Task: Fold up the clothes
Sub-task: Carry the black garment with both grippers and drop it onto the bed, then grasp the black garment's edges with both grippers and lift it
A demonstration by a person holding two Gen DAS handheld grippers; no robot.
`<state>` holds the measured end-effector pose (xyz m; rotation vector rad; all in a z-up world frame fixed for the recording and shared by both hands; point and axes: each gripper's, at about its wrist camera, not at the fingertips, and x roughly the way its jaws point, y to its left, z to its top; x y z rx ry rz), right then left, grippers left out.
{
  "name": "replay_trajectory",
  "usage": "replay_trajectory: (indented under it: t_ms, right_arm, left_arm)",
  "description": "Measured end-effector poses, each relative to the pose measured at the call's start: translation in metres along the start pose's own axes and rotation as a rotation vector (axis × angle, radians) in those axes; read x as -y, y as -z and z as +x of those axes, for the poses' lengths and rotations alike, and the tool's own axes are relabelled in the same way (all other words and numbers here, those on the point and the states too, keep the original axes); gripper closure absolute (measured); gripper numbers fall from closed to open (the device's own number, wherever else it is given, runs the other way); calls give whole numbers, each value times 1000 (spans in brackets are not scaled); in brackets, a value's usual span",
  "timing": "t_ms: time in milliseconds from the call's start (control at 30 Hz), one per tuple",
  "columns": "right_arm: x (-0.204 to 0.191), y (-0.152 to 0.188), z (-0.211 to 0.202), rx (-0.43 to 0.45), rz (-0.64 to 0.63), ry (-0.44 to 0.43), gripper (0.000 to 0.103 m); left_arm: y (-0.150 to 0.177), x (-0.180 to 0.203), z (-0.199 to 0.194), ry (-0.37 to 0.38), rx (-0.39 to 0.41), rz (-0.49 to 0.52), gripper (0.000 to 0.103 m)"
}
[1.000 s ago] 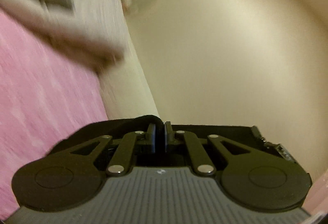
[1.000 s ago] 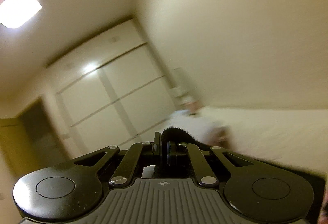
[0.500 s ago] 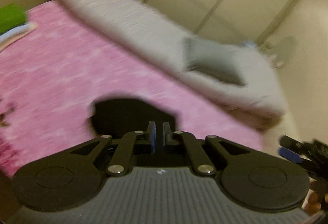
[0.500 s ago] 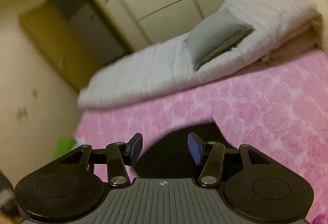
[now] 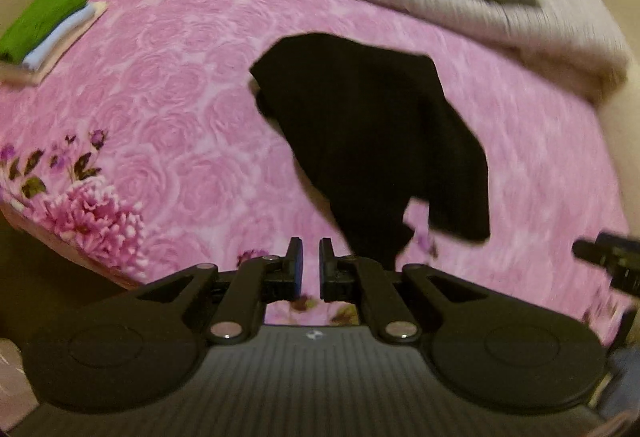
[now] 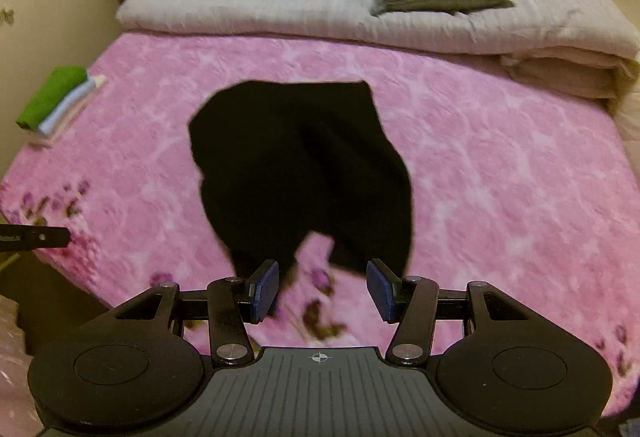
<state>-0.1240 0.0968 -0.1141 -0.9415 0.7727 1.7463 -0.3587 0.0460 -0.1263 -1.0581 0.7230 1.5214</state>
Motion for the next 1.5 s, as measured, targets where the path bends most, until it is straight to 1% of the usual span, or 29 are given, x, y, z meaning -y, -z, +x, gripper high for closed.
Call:
replay_trajectory:
  t_ms: [100, 267, 367, 567, 700, 833, 900, 1233, 1400, 1500]
  right_arm:
    - [10, 15, -13, -14, -3, 18, 50]
    - [19, 47, -39, -34, 12, 20, 50]
    - [21, 63, -49, -26, 8, 16, 50]
    - [16, 80, -54, -26, -27, 1, 50]
    - [17, 89, -57, -31, -27, -13, 50]
    - [20, 90, -61, -22, -22, -14, 50]
    - [21, 90, -62, -17, -19, -14, 50]
    - [27, 87, -70, 11, -6, -11, 50]
    - [25, 80, -64, 15, -1, -11, 50]
    - [23, 71, -53, 2, -2, -11, 50]
  left_arm:
    - [18, 15, -6, -11, -6, 45, 97]
    - [50, 28, -18, -27, -19, 63, 97]
    - [62, 36, -30, -42, -7, 83, 97]
    - [84, 46, -47, -60, 9, 98, 97]
    - [93, 52, -54, -69, 11, 109, 97]
    - [96, 58, -59, -73, 20, 120, 96]
    - [97, 60, -62, -76, 28, 128, 92]
    - [94, 69, -61, -59, 42, 150, 91]
    - [87, 58, -53, -54, 43, 148, 90]
    - [79, 48, -45, -53, 43, 139, 89]
